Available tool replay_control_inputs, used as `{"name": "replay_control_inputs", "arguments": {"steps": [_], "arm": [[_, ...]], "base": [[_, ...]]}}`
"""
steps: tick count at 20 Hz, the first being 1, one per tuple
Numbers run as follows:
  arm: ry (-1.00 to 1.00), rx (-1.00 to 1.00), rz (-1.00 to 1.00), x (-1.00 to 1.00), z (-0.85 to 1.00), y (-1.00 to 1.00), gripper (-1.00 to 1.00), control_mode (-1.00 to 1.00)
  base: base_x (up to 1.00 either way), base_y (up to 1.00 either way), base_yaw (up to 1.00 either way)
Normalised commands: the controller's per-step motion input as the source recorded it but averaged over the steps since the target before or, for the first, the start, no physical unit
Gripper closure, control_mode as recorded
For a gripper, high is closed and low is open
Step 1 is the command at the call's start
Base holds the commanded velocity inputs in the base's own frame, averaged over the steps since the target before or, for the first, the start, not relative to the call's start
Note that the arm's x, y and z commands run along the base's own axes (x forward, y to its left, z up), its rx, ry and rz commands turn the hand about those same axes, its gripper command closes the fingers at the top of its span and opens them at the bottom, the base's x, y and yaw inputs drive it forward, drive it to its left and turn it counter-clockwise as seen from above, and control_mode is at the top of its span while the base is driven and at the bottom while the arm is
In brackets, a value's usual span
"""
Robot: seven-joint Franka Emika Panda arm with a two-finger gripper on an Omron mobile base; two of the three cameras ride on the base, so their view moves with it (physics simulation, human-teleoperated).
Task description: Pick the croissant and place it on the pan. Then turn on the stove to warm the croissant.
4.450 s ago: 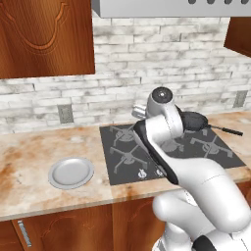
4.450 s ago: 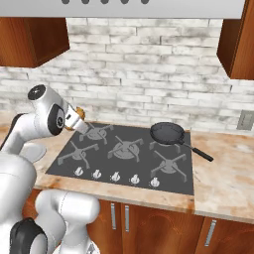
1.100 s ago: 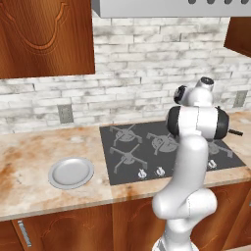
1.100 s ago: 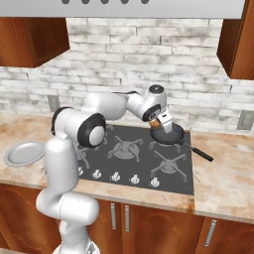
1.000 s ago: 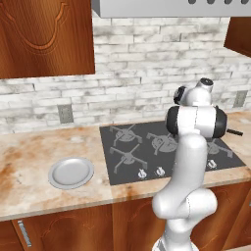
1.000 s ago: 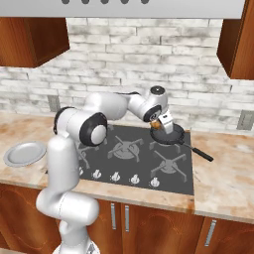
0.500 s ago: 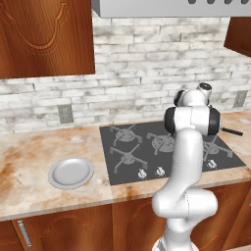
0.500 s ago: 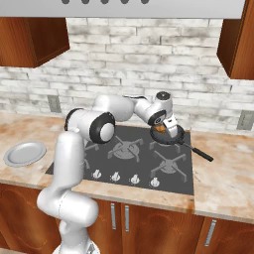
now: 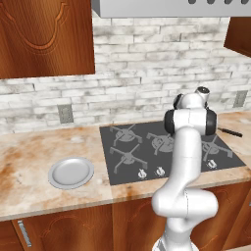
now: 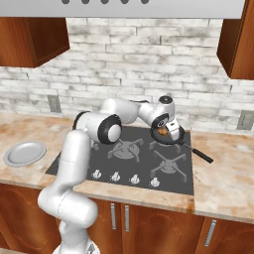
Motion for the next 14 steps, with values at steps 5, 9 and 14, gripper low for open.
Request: {"name": "replay_control_inputs", "arguments": {"steps": [5,9,14], "arm": [[0.03,0.00,-0.05,0.22,-0.18,0.00,-1.00,-1.00],[-0.02,0.00,-0.04,0.01,-0.02,-0.06,-1.00,-1.00],[-0.15,0.00,0.00,-0.20,0.00,-0.08,-1.00,-1.00]], "base": [[0.00,0.00,0.00],[0.00,0.00,0.00],[0.00,0.00,0.00]]}}
